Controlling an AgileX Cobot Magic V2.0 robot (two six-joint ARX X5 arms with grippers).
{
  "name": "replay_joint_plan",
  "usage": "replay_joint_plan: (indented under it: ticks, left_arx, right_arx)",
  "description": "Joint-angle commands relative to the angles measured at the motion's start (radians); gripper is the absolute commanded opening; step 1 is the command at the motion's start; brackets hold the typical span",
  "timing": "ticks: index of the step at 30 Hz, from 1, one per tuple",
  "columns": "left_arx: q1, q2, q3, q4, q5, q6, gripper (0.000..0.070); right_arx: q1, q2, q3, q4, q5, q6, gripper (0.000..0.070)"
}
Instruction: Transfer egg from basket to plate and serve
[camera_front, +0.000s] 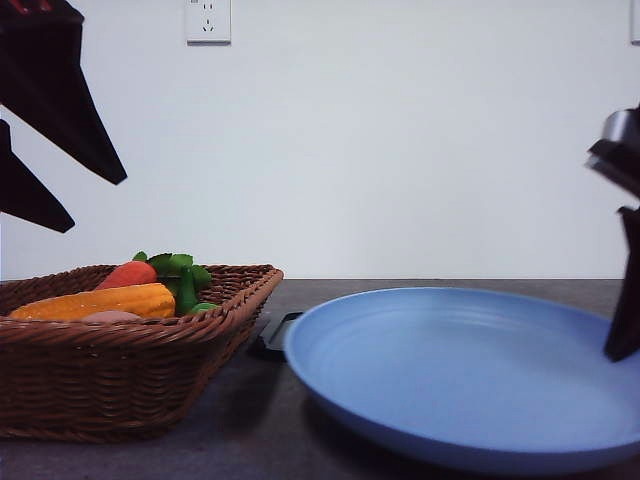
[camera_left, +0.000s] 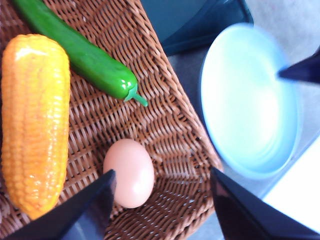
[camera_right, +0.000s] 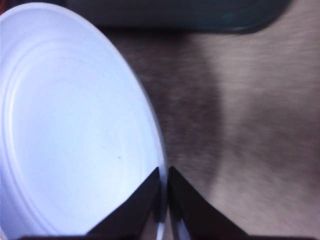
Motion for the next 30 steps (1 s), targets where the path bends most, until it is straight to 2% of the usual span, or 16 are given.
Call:
replay_joint_plan:
  ticks: [1,9,14,22,30]
  left_arx:
    - [-0.030,0.012,0.017,0.004,-0.048,-0.009,0.0398]
    - [-0.184,0.087,0.049,0.005,-0.247,-0.008,0.0398]
    - [-0.239,0.183,0.074,0.005,-0.341,-0.002,0.0398]
    - [-0.246,0.320,0.084,0.053,-0.357,0.030,0.0398]
    - [-0.246,0.373,0.084,0.056,-0.357,0.033,0.0389]
  right_arx:
    - [-0.011,-0.017,0.003,-0.009,-0.003,0.002,0.0000]
    - [-0.043,-0.098,0.003,-0.047,-0.003,-0.006,0.0000]
    - [-0.043,-0.103,0.003,-0.047,-0.002,-0.006,0.0000]
    - [-0.043,-0.103,0.003,-0.047,0.004,-0.006,0.0000]
    - [-0.043,-0.103,0.003,-0.046,0.014,-0.006,0.0000]
